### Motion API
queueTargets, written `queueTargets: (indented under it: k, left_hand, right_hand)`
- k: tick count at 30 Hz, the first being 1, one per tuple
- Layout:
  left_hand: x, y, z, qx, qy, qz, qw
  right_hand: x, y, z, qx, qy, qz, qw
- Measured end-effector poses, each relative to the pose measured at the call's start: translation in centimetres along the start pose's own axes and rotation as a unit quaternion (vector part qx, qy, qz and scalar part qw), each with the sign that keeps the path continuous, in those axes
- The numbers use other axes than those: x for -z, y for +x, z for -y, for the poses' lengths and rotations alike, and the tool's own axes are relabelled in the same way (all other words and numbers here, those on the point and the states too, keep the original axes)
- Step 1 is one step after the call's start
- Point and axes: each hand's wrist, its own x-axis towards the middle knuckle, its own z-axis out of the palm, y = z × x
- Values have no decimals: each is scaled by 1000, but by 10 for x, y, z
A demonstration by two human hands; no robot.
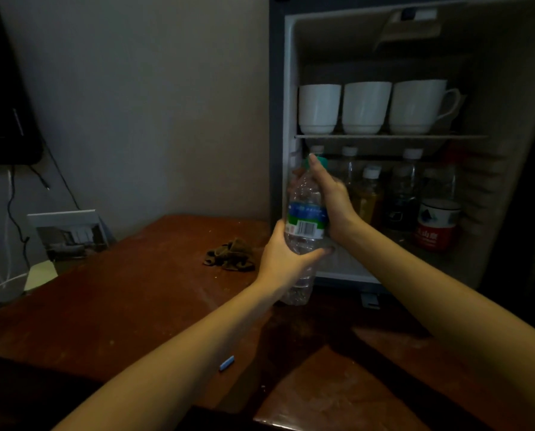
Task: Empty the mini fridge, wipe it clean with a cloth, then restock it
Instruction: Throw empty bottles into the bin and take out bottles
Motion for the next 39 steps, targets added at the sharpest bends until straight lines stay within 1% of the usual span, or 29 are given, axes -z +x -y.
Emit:
queueTargets:
  k: [2,4,6,9,10,11,13,14,15,16,21,23,25,27,29,32,36,39]
  left_hand:
    - [0,-2,1,2,-3,-5,1000]
    - [2,-3,3,3,4,-7,1000]
    - [5,-3,5,5,5,-6,1000]
    - [8,-4,7,10,7,-2,1000]
    - [9,-5,8,10,11,-2,1000]
    - [9,-5,9,10,17,-1,1000]
    - [10,-6,11,7,28,5,1000]
    - [11,-6,12,6,32,6,999]
    - [11,-6,13,5,33,6,999]
    - [11,-6,15,6,32,6,999]
    - [15,-5,20,5,30,4,1000]
    - [16,-5,22,6,29,1,1000]
    - [17,-4,25,7,26,-3,1000]
    - [19,-3,27,5,26,-4,1000]
    - [19,-3,29,4,25,-4,1000]
    - [21,-4,30,4,25,-7,1000]
    - [22,-6,32,5,21,-8,1000]
    - [24,-7,32,5,24,-10,1000]
  right_hand:
    - [1,1,0,7,-29,24,999]
    - [7,6,2,5,-47,20,999]
    - [15,15,4,1,-96,-25,995]
    - [37,34,4,19,-181,-97,978]
    - [47,39,3,37,-222,-127,966]
    - [59,45,2,69,-283,-162,943]
    - [84,56,-4,141,-390,-212,885]
    - [94,62,-8,163,-425,-224,862]
    - [100,64,-10,169,-446,-229,849]
    - [106,68,-13,168,-453,-227,846]
    - [111,71,-18,151,-461,-187,854]
    - [109,69,-19,154,-437,-194,865]
    - [105,63,-22,155,-402,-193,882]
    - [101,53,-27,157,-351,-163,908]
    - [99,46,-34,164,-336,-141,917]
    - [101,45,-41,171,-343,-156,910]
    - [101,40,-45,124,-286,-144,939]
    - [100,36,-45,120,-262,-150,946]
